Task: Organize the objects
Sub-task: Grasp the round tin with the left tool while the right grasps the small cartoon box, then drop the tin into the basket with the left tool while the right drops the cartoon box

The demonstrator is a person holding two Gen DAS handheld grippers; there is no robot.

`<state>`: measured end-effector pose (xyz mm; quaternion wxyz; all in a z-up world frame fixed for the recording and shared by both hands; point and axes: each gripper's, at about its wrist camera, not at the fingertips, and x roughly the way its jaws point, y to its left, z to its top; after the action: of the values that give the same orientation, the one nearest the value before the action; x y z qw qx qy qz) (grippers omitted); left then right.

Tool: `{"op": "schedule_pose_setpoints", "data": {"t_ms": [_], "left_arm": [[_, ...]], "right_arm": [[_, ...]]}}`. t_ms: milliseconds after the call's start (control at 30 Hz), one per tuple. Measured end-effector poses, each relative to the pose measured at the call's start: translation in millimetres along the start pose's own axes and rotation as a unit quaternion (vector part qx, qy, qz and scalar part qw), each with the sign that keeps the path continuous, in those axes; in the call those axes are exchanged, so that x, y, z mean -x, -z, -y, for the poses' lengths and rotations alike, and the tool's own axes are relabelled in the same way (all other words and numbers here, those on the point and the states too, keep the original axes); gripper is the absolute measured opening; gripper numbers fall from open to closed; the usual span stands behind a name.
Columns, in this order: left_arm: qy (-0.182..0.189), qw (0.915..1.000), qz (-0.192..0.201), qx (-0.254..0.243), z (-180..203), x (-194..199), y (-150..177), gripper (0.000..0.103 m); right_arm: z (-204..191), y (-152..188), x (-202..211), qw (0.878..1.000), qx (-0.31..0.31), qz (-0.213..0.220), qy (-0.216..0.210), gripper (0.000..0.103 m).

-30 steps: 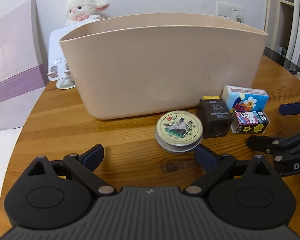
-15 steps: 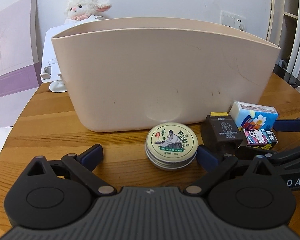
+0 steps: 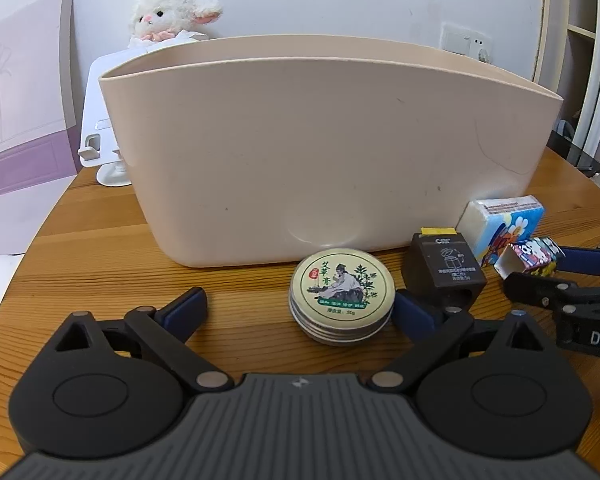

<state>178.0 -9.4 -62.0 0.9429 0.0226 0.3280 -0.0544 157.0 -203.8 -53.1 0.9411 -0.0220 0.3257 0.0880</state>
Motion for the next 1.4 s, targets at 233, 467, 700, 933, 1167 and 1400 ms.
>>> {"op": "schedule_pose_setpoints", "data": {"t_ms": [233,467,700,933,1167,1400], "left_arm": [[0.034,0.9991,0.019,-0.017,5,6,0,0.056],[0.056,0.9981,0.02,-0.014,1,20,7,0.056],[0.053,0.9981,0.026,-0.018,-3,48,-4,0.056],[0.055,0.9959,0.069,-0.02,-11,88,-35,0.056],[0.026,0.9934,0.109,-0.023,-17,108,-72,0.056],[0.006,0.9917,0.127,-0.014,-17,87,-99,0.056]], "right_arm": [[-2,3,4,1.0,0.0,0.002,0.008,0.047],[-2,4,14,1.0,-0.02,-0.007,0.0,0.047],[6,-11,48,0.999,-0.022,0.024,-0.007,0.047],[15,-39,77,0.997,-0.022,0.071,-0.02,0.047],[12,-69,90,0.993,-0.024,0.114,-0.033,0.047],[9,-104,90,0.988,-0.028,0.15,-0.031,0.047]]}}
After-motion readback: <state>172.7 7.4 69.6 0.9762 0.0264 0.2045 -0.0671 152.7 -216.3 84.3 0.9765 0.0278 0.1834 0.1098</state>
